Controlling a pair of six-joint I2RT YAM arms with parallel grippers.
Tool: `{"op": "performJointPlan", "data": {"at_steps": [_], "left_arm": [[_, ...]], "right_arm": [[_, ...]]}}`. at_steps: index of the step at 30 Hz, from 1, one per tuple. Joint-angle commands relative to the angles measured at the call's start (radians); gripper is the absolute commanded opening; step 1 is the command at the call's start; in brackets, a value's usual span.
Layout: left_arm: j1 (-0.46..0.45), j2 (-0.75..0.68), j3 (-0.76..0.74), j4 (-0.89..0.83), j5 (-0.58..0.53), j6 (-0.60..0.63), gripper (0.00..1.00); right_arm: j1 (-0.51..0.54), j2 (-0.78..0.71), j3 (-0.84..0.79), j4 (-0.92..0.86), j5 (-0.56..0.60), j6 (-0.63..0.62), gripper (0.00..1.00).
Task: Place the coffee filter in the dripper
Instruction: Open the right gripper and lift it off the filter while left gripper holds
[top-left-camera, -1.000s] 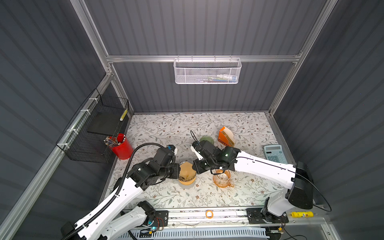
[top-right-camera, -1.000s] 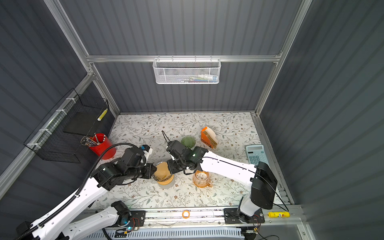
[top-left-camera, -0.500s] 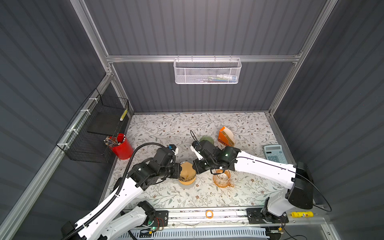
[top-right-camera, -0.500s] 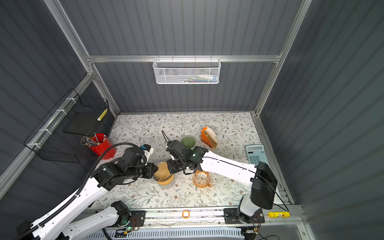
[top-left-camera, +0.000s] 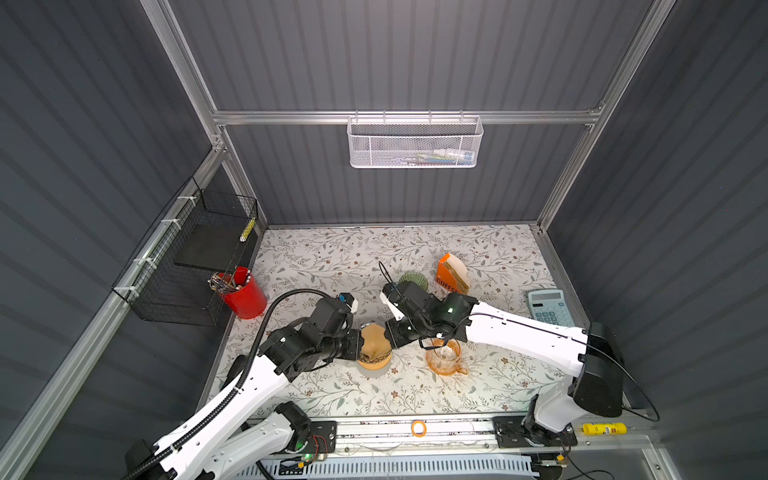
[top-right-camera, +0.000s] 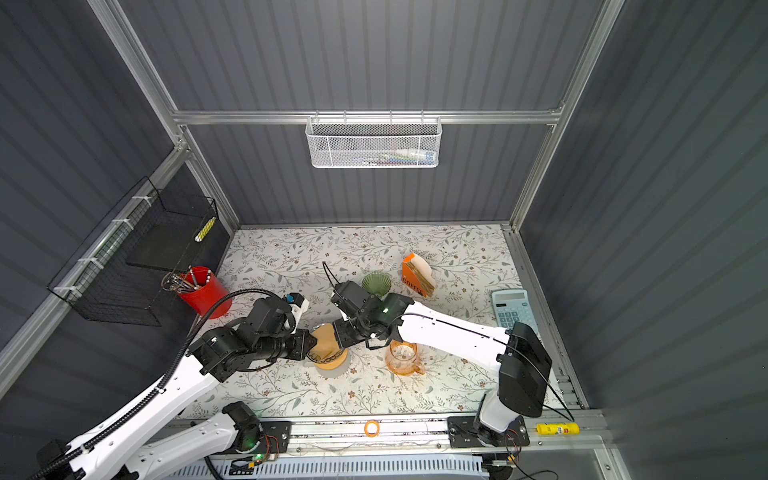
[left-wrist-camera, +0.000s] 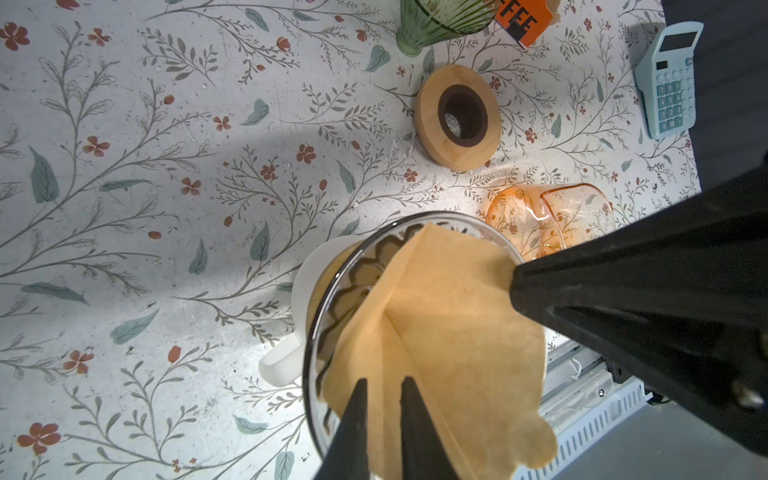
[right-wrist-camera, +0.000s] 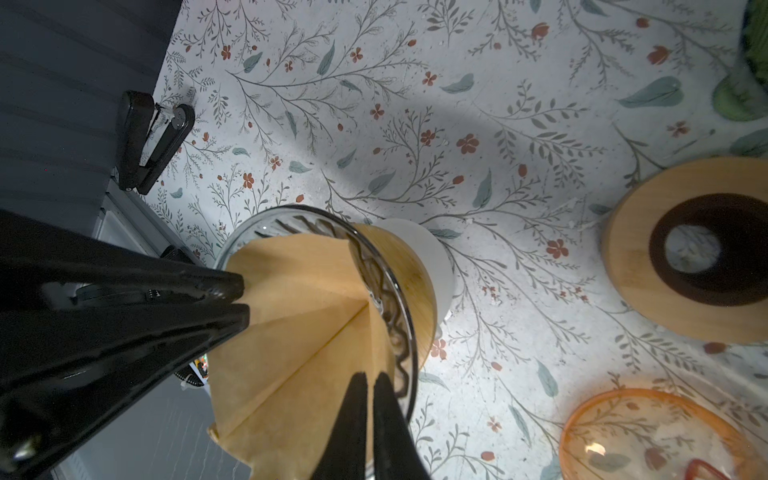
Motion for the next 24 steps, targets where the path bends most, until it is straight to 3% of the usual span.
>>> {"op": "performJointPlan", "data": {"at_steps": [1,24], "left_arm": [[-0.001,-0.005,0.011,0.002,0.003,0.005,0.17],[-0.001,0.05,0.195,-0.004,-0.067,0.002,0.2]], "right_arm": [[0.005,0.009,0.007,0.004,-0.001,-0.001,0.1],[-0.003,-0.187,-0.016,-0.005,0.068,-0.006,0.16]]}}
